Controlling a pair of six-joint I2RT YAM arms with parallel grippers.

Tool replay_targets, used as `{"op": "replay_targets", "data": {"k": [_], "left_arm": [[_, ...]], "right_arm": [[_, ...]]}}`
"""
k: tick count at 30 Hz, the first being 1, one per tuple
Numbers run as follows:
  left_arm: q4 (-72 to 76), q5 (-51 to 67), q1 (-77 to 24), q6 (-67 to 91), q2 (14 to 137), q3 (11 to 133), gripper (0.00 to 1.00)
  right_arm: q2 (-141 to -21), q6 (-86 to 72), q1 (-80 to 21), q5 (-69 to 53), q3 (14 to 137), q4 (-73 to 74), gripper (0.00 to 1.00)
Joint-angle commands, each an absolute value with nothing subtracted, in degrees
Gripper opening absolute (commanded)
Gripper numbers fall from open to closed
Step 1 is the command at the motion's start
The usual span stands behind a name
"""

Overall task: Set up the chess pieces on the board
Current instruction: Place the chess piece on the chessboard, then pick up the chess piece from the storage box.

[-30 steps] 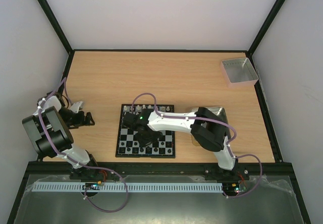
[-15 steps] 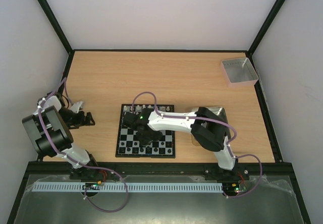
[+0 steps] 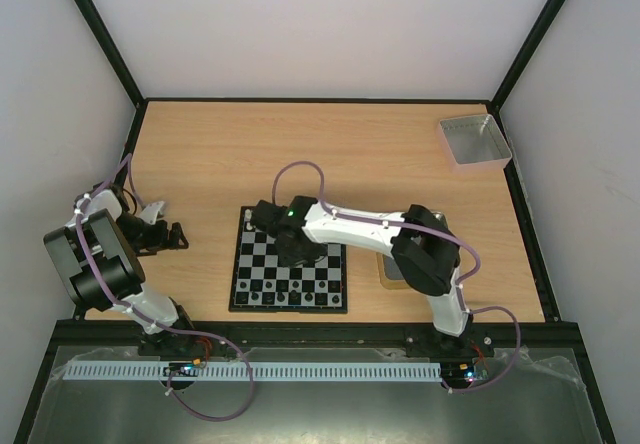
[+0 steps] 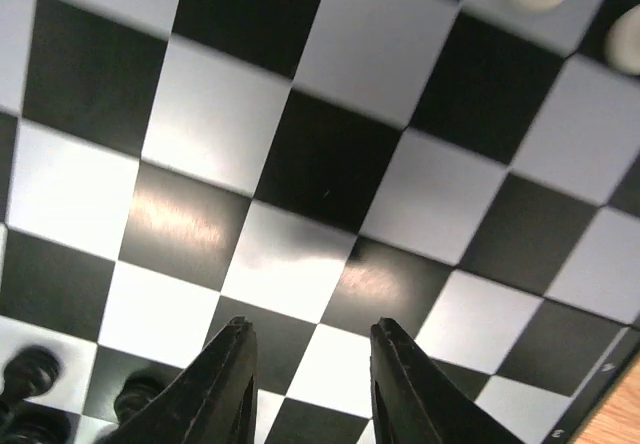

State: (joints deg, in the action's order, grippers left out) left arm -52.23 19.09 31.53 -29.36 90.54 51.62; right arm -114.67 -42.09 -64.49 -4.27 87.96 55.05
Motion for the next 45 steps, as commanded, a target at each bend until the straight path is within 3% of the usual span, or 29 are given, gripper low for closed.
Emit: {"op": "replay_targets", "data": {"k": [1,7,12,19,41,45], "left_arm": [[-54.2,19.8,31.9,-29.9,91.4,51.3,0.99],[-54.2,19.8,31.9,-29.9,91.2,51.3,0.99],[-54.1,19.9,31.9,-30.1,91.1,51.3,0.99],[-54.2,19.8,31.3,-30.0,91.5,51.4,0.99],[-53.8,19.1,30.5,-29.4,91.8,51.3,0.99],[-53.8,19.1,30.5,-29.4,92.0,51.2,0.99]], "right_arm": [[-109.6,-43.9,-61.3,-0.5,90.4,56.9,0.29],[-99.1,-47.0,-54.3,1.9,79.3,57.7,0.24],[-84.9,-48.9,-40.9,0.6,62.2,56.4,0.31],[-75.0,-45.4,-23.1,-3.1,51.2,56.0,0.32],[-74.2,-44.1,-16.5,-8.2,39.3,49.4,0.31],[-74.8,-43.9,-16.1,-8.4,38.5,48.4,0.26]]}}
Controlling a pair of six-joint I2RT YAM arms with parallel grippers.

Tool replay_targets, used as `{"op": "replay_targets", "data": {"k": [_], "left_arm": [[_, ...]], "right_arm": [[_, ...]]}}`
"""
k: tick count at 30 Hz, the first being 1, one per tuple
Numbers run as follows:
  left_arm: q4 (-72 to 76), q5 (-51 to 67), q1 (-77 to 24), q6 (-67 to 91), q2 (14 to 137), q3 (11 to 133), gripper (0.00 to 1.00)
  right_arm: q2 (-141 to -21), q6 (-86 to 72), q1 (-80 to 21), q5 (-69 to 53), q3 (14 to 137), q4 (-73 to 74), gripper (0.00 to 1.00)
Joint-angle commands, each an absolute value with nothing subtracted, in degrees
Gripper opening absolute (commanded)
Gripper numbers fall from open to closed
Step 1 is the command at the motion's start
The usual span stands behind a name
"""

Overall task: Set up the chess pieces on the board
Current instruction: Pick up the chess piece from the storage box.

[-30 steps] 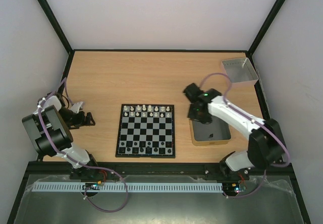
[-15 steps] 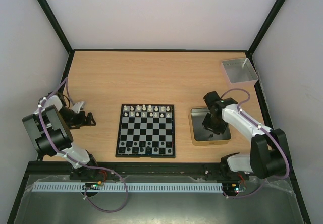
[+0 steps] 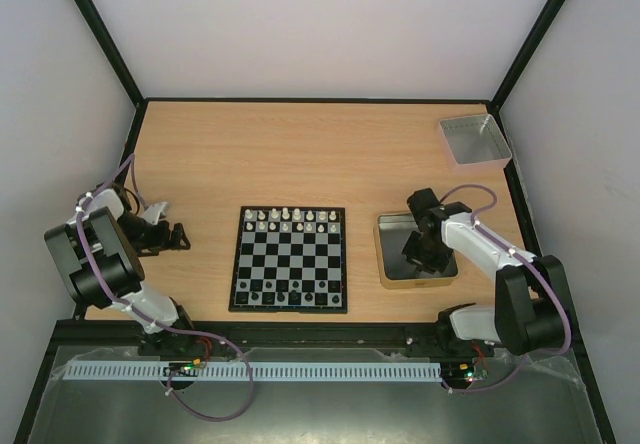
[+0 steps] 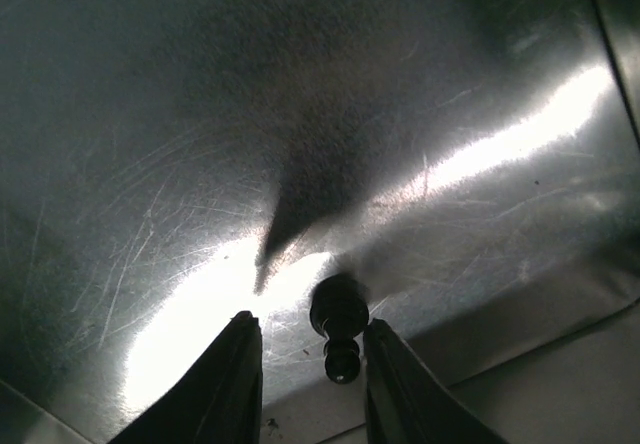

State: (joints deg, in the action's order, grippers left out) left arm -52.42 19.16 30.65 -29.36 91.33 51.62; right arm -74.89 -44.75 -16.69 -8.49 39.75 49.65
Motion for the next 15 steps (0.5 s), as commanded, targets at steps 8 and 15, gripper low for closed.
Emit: {"op": "replay_targets", "data": {"k": [8,15], "left_arm": [[-53.7,18.9,30.3,-29.3,92.0,51.2,0.99],[-53.7,18.8,30.2,-29.2,92.3,51.2,0.99]], "right_arm": [[-75.4,-43.4,-15.7,-8.2,38.2,47.4,0.04],[-73.0,-41.3,-16.9,-6.4,44.3,51.5,0.02]]}}
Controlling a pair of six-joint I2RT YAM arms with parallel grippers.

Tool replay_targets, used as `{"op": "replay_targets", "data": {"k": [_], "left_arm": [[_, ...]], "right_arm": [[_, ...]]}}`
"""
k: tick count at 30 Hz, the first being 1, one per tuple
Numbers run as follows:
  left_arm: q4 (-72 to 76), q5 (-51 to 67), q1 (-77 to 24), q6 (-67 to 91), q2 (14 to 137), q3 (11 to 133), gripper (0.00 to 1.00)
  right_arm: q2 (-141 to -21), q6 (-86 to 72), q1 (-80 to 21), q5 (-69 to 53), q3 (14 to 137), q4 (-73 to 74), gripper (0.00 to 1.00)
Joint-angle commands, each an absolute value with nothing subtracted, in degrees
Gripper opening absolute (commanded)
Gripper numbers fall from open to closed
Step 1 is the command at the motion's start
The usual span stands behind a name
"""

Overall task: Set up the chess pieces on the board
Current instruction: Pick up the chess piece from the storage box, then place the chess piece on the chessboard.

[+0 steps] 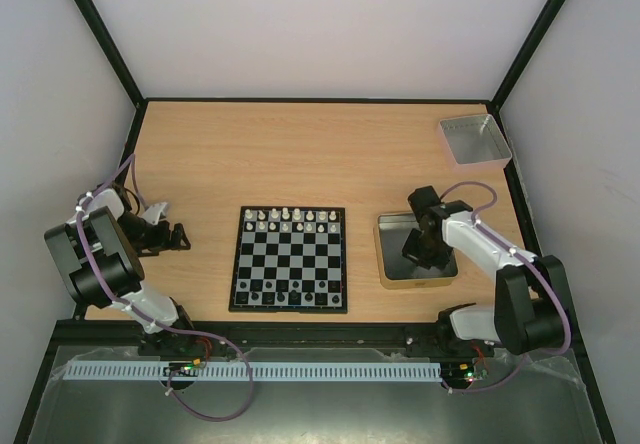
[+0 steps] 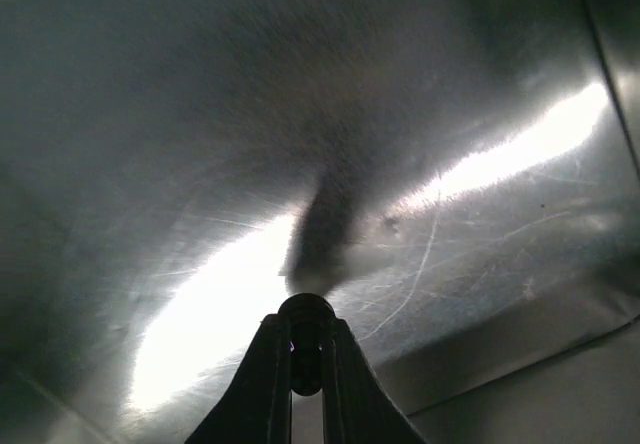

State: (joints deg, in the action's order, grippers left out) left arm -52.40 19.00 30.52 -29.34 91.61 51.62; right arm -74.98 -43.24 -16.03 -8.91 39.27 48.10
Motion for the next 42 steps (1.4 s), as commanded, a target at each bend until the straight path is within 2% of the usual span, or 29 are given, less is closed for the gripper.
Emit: {"op": "replay_targets", "data": {"k": [1,9,18,30,42], "left_arm": [[-53.7,18.8,30.1,-29.2,92.4,51.2,0.99],[-53.7,18.7,29.6,-29.1,91.9,51.2,0.99],[-53.7,18.6,29.3,-29.0,92.1,51.2,0.99],[-53.6,18.6,29.2,-29.0,92.0,51.2,0.99],[-53.7,18.7,29.1,-29.0,91.5,51.2,0.99]], "right_arm": [[-72.7,-41.2,-18.1,-5.3,46.4,52.8,0.02],[-77.4,-45.7,-41.0,0.4,62.6,60.5,0.02],[-93.6,-46.4,-63.4,0.8,72.0,57.3,0.02],[-102.5,-43.2,-69.0,-4.5,76.7,54.2,0.02],[-105.0,-41.6,-70.1,-7.6,77.0,53.2,0.03]]}}
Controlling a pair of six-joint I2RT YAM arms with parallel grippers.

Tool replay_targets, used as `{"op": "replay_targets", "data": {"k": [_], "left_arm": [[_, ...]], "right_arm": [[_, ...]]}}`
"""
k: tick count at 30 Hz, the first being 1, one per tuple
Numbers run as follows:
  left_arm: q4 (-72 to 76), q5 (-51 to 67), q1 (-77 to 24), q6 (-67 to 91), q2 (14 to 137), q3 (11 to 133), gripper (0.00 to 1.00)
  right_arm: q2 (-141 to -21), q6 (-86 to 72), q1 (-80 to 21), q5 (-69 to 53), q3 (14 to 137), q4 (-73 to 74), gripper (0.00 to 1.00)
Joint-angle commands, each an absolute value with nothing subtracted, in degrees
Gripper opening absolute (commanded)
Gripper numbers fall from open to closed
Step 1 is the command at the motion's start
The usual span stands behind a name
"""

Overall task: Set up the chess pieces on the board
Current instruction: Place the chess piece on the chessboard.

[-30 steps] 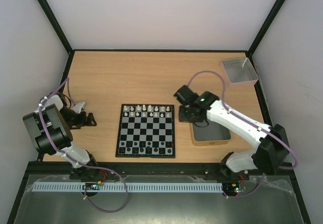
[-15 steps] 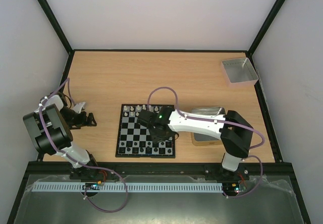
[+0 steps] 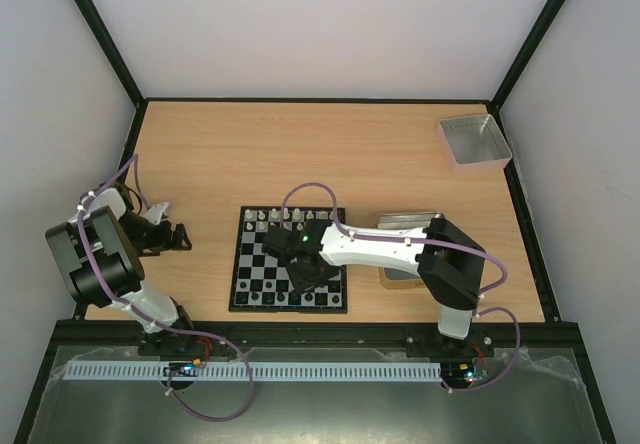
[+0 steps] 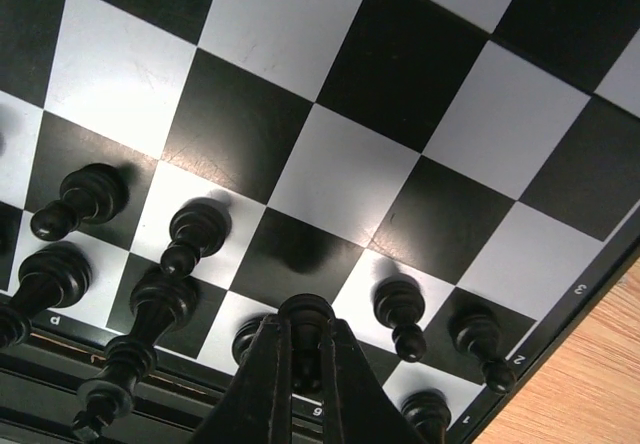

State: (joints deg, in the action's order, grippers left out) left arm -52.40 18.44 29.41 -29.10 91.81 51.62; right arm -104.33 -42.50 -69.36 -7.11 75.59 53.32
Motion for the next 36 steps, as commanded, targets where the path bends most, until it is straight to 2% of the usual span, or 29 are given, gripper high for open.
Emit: {"op": "replay_targets", "data": {"k": [1,36], "left_arm": [[-53.6,18.6,29.1,-29.0,91.6,51.2,0.99],[-53.6,18.6,29.1,-29.0,91.8,51.2,0.99]], "right_arm": [[-105.2,-41.6,-70.1,-7.8,76.9,53.1,0.03],[-107.1,-42.6,-69.6,-7.3,74.9,51.2,0.08]]}}
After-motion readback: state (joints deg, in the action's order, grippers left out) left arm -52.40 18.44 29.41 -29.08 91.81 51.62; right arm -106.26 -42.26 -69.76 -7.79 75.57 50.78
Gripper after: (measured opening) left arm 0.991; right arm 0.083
